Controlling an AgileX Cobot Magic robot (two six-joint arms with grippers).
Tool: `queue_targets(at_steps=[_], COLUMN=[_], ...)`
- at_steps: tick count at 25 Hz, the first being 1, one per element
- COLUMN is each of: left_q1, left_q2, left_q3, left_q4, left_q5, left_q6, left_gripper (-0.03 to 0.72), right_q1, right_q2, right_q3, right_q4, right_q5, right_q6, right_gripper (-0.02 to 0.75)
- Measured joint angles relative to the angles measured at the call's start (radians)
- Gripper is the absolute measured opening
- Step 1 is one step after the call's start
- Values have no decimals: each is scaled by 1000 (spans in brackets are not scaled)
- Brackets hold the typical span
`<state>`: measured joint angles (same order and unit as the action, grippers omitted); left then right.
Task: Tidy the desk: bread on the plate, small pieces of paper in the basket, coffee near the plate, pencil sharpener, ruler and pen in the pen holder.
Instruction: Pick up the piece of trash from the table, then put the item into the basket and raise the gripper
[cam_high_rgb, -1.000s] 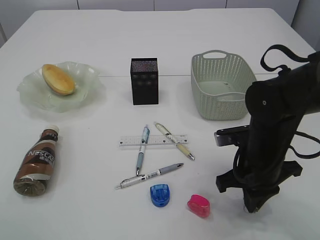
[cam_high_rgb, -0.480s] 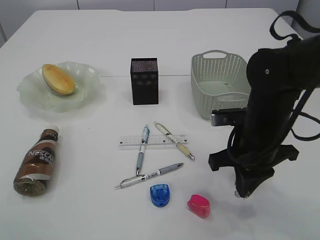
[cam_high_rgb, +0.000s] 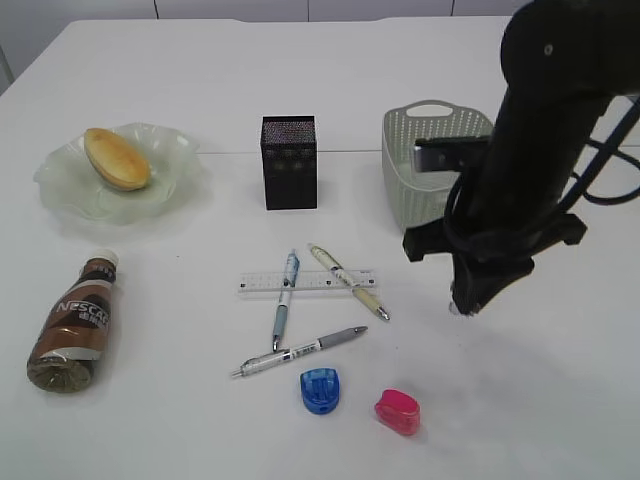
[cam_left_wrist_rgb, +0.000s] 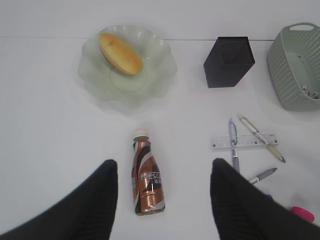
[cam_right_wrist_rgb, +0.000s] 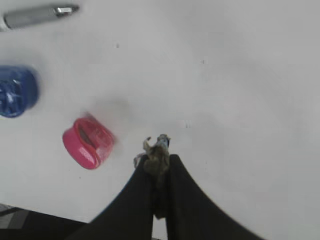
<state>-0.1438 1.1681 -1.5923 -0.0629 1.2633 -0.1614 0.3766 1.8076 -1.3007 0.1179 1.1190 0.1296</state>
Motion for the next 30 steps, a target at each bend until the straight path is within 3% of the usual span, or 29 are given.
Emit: queue_targets(at_steps=[14,22,30], left_q1=[0,0,0], left_q2=[0,0,0], left_q3=[0,0,0], left_q4=[-12,-4,-18], left_q5=[0,0,0], left_q6=[0,0,0], left_gripper=[433,433,433], right_q1=[0,-13,-91], right_q2=[31,115,138], right_q3=[-320,-392,-413], right_q4=[-151,-172,-191], right_q5=[14,4,-38], right_q6=[8,23,27], right_gripper=[11,10,10])
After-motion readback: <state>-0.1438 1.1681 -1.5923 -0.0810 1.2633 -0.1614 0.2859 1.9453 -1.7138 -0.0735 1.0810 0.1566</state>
